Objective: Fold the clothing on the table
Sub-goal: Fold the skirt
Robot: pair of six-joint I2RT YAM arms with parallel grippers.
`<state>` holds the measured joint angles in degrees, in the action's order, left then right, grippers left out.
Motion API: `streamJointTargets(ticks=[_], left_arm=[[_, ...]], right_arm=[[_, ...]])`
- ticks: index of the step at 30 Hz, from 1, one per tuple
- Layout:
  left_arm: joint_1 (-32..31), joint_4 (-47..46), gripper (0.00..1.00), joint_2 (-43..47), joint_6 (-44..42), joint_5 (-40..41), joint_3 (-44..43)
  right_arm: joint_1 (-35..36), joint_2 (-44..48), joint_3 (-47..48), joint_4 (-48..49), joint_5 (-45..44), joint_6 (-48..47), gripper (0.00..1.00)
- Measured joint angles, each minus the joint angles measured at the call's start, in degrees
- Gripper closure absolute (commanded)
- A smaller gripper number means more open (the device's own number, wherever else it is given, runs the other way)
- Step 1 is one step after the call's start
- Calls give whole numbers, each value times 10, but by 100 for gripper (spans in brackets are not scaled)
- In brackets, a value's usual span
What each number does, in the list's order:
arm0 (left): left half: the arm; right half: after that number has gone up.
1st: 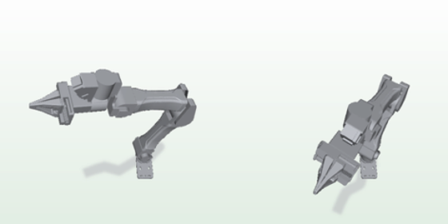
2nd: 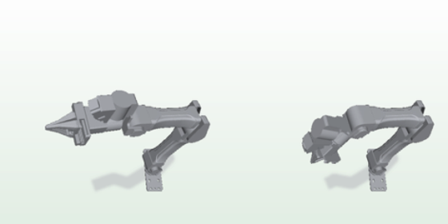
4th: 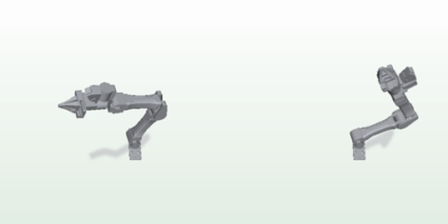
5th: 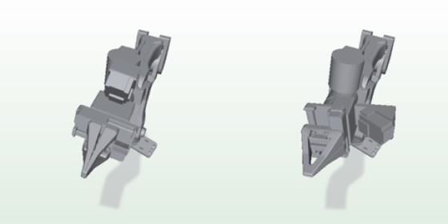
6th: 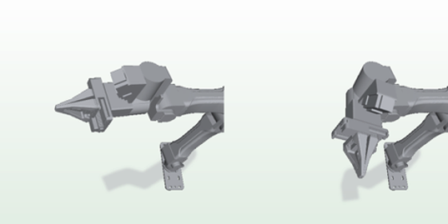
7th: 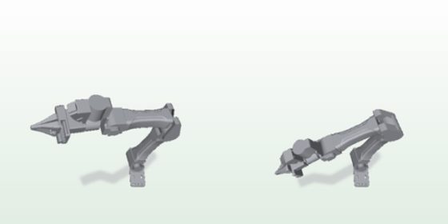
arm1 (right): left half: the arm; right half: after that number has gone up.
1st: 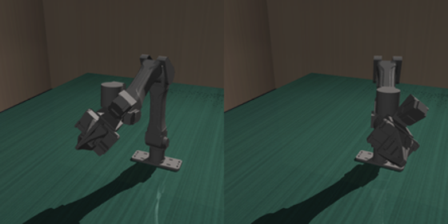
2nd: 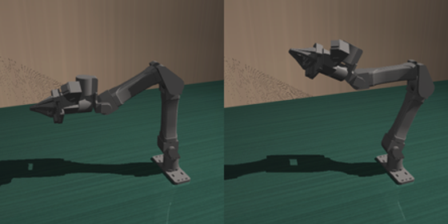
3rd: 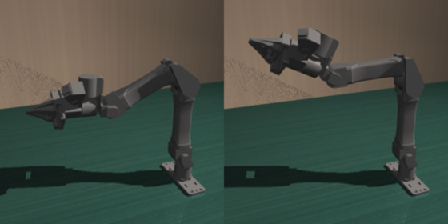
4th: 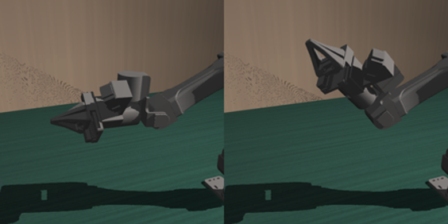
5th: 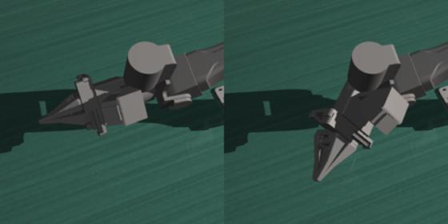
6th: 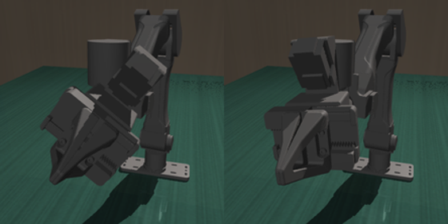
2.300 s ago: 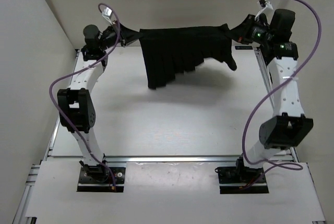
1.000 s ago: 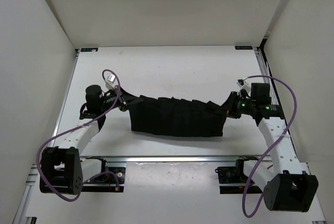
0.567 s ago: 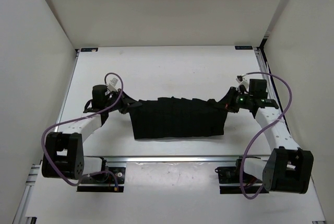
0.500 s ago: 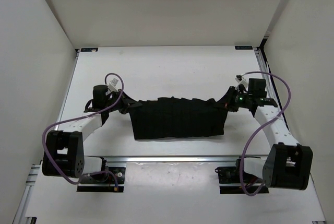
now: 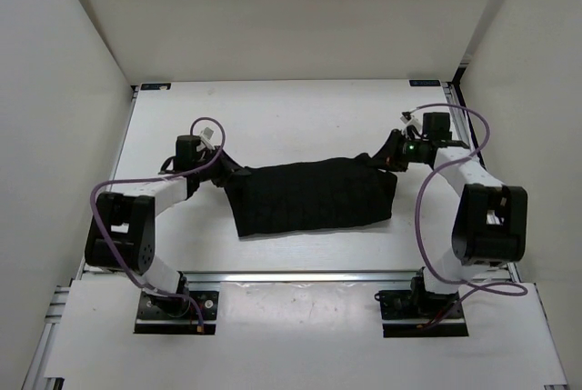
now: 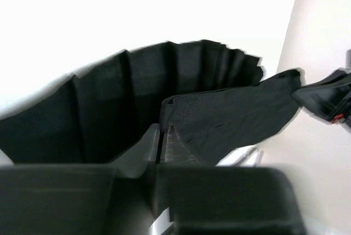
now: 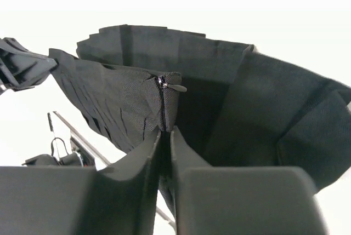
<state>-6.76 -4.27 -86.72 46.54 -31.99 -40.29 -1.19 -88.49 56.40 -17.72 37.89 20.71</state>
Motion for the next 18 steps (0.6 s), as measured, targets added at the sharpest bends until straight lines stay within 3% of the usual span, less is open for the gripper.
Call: streamJointTargets(ticks=[1,3,4,5,6,9,14,18], left_arm=[[-3,4,30,-14,-7,6,-12],[-7,24,17,-37,-18,36,-42],[-7,38,13,-47,-26,53,-60],[-6,47,1,-54,-34,68,-76],[-3,54,2,-57,-41,81,-89],[14,78,1,-57,-52,99,-132],[41,77,1,-28,-42,95,-153],[0,20,7,37,3,60,-89]], right_arm=[[0,-19,17,-1,1,-2,78],[-3,-49,45,-4,-7,-6,75],[-8,-56,54,-4,-15,-9,69],[-13,-57,56,-6,-26,-13,63],[-18,-53,56,-10,-38,-17,63],[-33,-35,57,-33,-68,-29,39],[-57,19,57,-75,-111,-52,30],[-64,63,40,-99,-142,-54,29]])
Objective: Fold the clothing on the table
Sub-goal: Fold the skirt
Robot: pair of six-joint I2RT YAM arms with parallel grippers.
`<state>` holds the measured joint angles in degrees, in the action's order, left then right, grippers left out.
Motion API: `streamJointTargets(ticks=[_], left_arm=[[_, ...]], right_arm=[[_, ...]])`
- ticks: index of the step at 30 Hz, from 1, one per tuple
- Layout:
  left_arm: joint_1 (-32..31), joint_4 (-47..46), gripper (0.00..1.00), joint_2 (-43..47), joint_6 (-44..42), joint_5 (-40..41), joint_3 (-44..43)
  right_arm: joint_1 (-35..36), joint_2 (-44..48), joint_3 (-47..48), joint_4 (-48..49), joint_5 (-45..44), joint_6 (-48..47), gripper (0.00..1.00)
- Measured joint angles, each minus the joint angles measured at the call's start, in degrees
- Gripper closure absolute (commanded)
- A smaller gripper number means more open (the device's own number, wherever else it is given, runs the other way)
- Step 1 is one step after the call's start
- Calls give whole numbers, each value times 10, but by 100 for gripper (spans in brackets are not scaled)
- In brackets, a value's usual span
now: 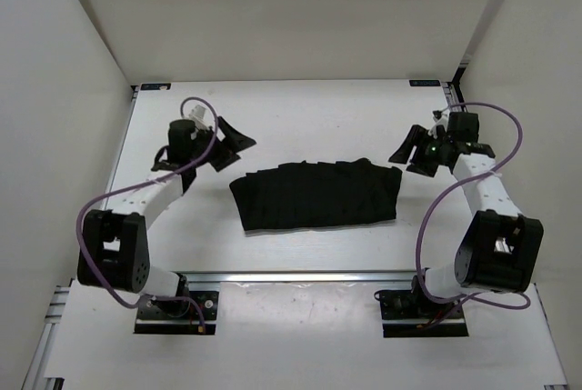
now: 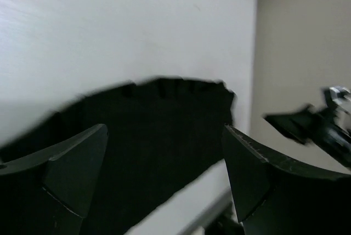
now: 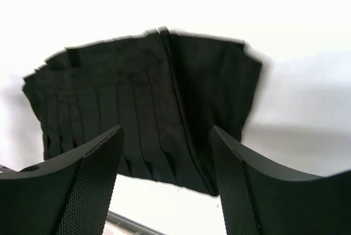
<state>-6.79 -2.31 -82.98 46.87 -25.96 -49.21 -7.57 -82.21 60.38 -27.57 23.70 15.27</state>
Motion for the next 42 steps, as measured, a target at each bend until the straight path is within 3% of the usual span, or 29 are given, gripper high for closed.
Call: streamJointTargets(ticks=[5,7,14,16,18,19,25,30,32,42], left_arm=[[-81,-95,32,16,77,-50,94],[-90,-103,37,3,89,-56,108],[-87,-125,44,-29,89,-45,110],[-87,-132,56,-43,87,-43,110],[-88,-140,80,-62,87,-38,114],[-89,-144,84,-70,87,-35,118],[-95,-123,87,-99,71,-12,126],[-99,-48,90,-111,33,41,91],[-103,-23,91,-116,17,67,73],[-127,82,100,-133,-31,153,26]], right_arm=[[-12,30,-75,-26,-12,8,26],[-17,30,-113,-30,-9,10,28],[-14,19,-173,-33,24,26,28],[-14,14,-173,-24,28,27,29],[-14,9,-173,-17,32,28,29],[-14,7,-173,-14,34,28,29],[-23,6,-172,-10,35,28,28],[-25,5,-170,-9,35,27,27],[-25,3,-170,-9,35,28,16],[-13,-32,-170,16,35,26,16]])
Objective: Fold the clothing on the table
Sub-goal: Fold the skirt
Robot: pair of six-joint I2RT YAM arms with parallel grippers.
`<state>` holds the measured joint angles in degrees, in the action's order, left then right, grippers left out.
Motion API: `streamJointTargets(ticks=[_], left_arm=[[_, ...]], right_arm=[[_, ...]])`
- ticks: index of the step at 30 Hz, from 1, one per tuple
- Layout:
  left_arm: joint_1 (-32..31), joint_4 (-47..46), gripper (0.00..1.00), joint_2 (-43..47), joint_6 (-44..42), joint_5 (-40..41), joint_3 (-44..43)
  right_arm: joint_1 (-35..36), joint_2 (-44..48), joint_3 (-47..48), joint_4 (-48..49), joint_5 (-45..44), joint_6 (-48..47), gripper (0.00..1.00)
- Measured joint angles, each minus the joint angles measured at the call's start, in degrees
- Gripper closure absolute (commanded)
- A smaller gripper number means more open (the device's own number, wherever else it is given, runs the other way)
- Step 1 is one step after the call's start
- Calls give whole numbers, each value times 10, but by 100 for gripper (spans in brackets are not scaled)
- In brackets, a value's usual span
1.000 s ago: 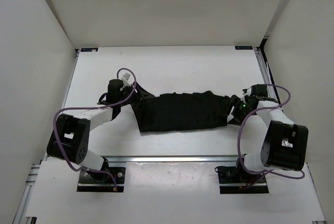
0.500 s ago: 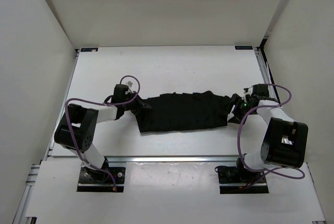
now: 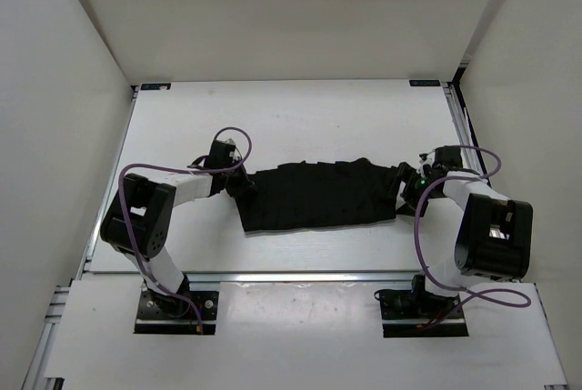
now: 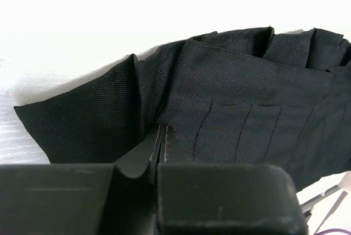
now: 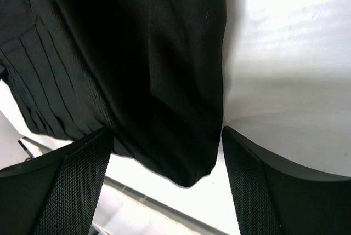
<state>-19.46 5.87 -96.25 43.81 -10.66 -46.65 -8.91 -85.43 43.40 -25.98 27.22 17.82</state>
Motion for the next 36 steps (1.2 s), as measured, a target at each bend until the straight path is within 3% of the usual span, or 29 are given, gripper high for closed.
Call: streamJointTargets(ticks=[4,10,13,15,17,23,27,33,36], left_arm=[[-1,10,100,0,-4,3,-3],[0,14,100,1,-6,2,-3],[1,14,100,1,-6,2,-3],[2,14,100,1,-6,1,-3],[2,15,100,1,-6,1,-3],[2,16,100,1,-6,1,-3],[-12,40,100,-4,-21,11,-23],[-97,92,100,-80,-68,36,-142],[-123,101,100,-96,-77,36,-158]], right_arm=[[0,-17,-1,31,1,2,21],[0,-38,-17,114,36,32,38],[-6,-46,-41,174,67,53,55],[-13,-57,-59,215,95,69,81],[-18,-72,-73,260,138,92,100],[-29,-90,-92,359,233,144,100],[-48,-76,-92,338,233,130,100],[-84,-31,-92,266,188,87,100],[-95,-17,-92,231,157,73,100]])
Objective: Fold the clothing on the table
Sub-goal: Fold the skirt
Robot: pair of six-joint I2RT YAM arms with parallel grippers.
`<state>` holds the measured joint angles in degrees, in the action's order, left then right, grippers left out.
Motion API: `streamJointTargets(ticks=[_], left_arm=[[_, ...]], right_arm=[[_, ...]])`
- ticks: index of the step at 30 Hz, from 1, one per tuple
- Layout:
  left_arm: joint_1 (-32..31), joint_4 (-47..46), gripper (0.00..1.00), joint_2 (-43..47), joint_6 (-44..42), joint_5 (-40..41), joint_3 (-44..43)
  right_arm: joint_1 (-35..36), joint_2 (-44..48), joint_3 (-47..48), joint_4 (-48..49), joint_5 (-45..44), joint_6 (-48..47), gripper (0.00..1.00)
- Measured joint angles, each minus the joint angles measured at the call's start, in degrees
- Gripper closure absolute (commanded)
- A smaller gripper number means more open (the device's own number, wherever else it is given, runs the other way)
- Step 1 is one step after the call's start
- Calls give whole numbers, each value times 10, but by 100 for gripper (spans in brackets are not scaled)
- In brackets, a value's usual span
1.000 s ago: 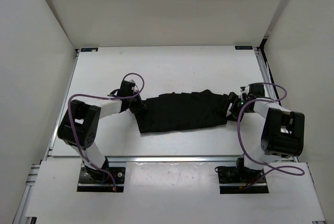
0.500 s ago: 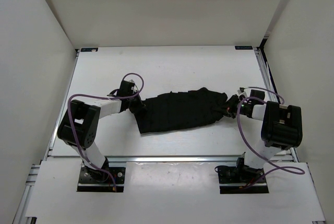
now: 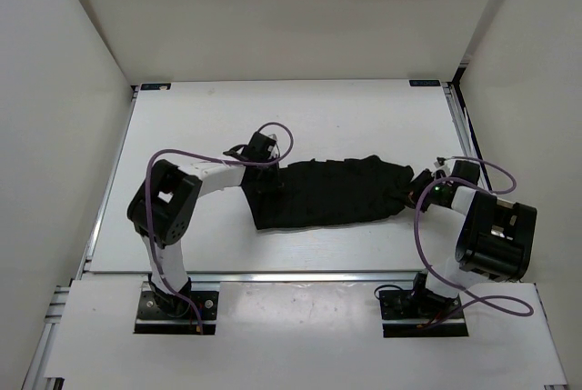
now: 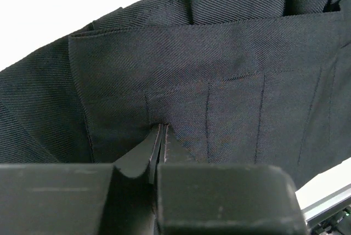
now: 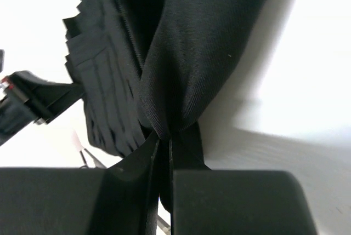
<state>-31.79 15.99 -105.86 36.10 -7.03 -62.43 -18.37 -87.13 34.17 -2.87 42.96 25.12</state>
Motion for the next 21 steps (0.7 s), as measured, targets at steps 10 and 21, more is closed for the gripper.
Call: streamJointTargets(ticks=[10,21], left_arm=[[9,9,100,2,-6,-2,0],[53,22,100,16,11,-5,19]], right_arm=[[-3,5,0,-48,-43,-15,100],[2,12,2,-72,-48,-14,100]])
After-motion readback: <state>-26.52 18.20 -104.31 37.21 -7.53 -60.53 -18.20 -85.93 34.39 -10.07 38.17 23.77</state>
